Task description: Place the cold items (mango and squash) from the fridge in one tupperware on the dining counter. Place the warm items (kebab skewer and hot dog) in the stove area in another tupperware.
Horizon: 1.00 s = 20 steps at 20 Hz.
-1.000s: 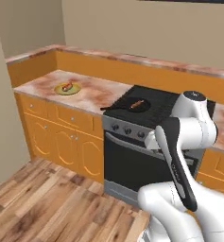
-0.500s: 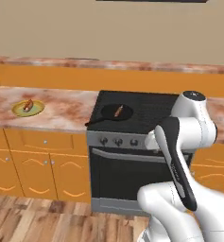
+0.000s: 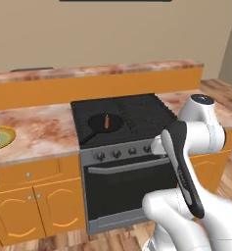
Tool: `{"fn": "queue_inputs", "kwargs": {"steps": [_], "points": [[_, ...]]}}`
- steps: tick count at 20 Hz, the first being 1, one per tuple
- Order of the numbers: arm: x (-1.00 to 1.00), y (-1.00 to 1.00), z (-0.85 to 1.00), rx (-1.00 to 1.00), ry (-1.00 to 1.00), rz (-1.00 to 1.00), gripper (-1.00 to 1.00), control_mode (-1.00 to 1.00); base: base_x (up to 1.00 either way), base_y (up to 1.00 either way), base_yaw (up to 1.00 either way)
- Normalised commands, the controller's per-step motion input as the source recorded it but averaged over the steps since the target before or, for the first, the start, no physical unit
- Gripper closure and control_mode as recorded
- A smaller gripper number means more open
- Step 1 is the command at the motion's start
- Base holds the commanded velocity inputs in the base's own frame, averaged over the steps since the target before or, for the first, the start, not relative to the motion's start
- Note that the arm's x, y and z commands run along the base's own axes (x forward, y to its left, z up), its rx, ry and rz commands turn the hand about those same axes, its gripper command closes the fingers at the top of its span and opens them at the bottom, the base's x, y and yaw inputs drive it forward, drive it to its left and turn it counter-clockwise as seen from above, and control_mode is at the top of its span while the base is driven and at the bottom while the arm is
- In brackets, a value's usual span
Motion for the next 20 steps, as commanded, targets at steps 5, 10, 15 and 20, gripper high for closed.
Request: {"fn": "queue_inputs", "kwargs": {"steps": [5,10,15,20], "points": [[0.00,0.00,0.00,0.00,0.00,0.00,-1.00,1.00,0.45,0.80,-0.10],[0.00,0.00,0.00,0.00,0.00,0.00,-1.00,1.00,0.52,0.12,-0.02],[0.00,0.00,0.00,0.00,0.00,0.00,-1.00,1.00,0.41,0.00,0.00],[0.00,0.00,0.00,0.00,0.00,0.00,-1.00,1.00,0.48,0.09,0.00]]}}
